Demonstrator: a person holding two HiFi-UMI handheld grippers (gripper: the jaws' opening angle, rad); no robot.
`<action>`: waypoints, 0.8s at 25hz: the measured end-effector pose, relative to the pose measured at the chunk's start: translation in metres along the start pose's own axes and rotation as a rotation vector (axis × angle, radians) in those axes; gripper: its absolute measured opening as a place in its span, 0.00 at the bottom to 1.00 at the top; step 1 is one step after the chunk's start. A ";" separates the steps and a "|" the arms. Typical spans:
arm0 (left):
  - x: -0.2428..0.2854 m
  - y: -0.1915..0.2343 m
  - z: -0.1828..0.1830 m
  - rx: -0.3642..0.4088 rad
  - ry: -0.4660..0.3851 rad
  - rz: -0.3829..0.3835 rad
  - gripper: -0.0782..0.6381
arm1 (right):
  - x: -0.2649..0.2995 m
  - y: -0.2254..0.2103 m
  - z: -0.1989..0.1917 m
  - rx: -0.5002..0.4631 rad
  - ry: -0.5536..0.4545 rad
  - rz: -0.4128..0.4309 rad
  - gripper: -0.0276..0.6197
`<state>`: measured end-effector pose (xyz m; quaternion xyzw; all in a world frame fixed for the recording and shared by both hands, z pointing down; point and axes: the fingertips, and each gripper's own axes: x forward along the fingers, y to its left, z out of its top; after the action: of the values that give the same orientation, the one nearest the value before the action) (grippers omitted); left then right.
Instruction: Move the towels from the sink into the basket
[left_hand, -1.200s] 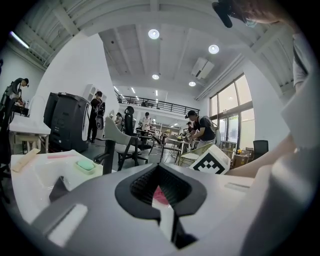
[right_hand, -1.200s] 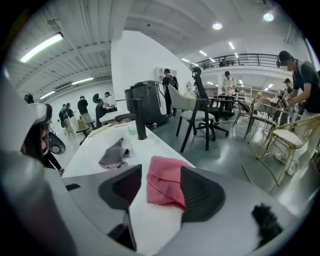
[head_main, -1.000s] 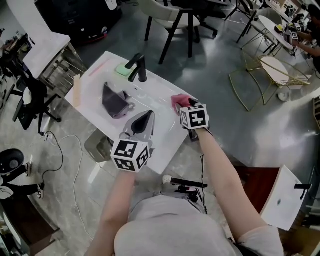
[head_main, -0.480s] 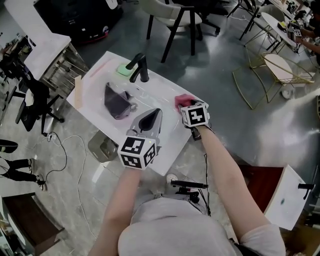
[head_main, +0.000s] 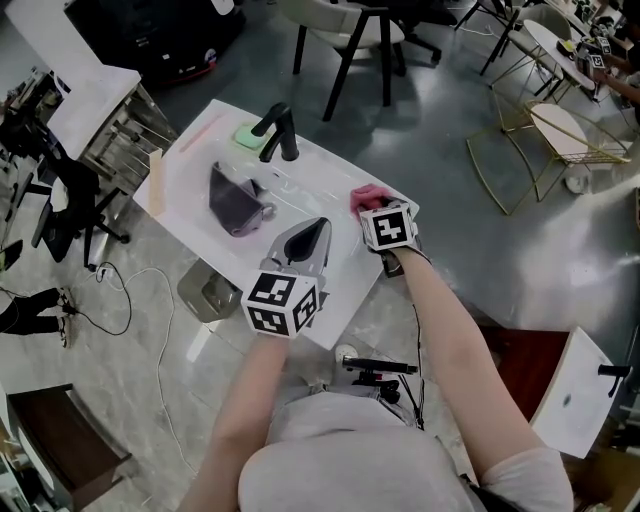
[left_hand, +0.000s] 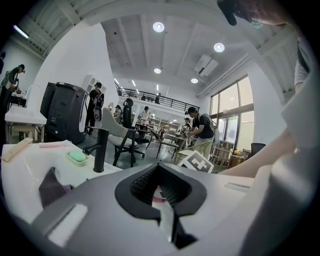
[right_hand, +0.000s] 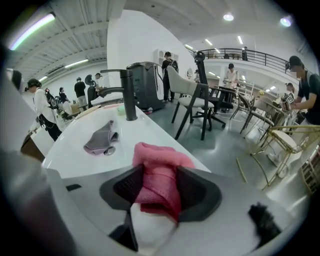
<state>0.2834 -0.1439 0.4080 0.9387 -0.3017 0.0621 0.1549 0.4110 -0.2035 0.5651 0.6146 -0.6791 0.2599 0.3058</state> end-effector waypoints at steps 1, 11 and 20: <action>-0.001 0.000 0.000 -0.003 0.000 0.001 0.11 | -0.001 -0.001 0.000 0.003 0.005 -0.008 0.40; -0.014 0.005 0.007 -0.008 -0.014 0.015 0.11 | -0.009 -0.005 0.001 0.031 0.010 -0.024 0.19; -0.027 0.009 0.019 0.009 -0.038 0.017 0.11 | -0.021 0.001 -0.004 0.032 0.023 -0.015 0.19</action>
<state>0.2568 -0.1418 0.3869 0.9377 -0.3125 0.0469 0.1446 0.4118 -0.1869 0.5525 0.6214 -0.6667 0.2755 0.3058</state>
